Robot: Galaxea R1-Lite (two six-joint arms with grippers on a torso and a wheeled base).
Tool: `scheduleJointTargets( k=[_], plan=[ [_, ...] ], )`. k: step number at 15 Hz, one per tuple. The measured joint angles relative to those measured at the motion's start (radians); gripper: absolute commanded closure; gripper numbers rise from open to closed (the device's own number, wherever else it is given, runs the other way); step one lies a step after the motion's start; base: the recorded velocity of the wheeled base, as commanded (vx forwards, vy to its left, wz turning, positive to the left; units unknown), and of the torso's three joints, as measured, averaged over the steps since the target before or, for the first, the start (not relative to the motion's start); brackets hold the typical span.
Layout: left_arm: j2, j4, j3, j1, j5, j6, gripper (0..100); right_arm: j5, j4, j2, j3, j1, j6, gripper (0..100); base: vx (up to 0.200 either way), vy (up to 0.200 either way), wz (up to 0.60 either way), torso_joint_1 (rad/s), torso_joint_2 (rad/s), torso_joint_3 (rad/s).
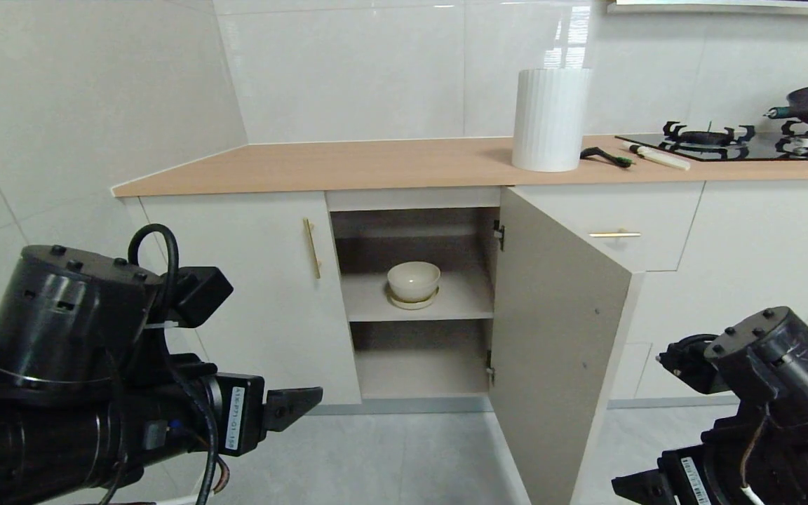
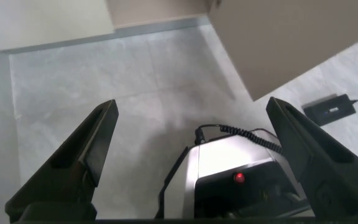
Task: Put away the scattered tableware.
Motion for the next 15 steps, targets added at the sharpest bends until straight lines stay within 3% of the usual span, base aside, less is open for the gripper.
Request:
scheduleJointTargets(
  k=[4, 8, 15],
  plan=[
    [-0.001, 0.001, 0.005, 0.001, 0.000, 0.001, 0, -0.016, 0.000, 0.001, -0.019, -0.189, -0.086, 0, 0.000, 0.000, 0.00, 0.000, 0.00, 0.000],
    [-0.001, 0.001, 0.006, 0.001, 0.000, 0.001, 0, -0.018, -0.010, 0.035, -0.082, -0.455, -0.152, 0, 0.000, 0.000, 0.00, 0.000, 0.00, 0.000],
    [0.000, 0.000, 0.005, 0.001, 0.000, 0.001, 0, -0.045, -0.296, 0.153, -0.110, -0.511, 0.015, 0, 0.000, 0.000, 0.00, 0.000, 0.00, 0.000]
  ],
)
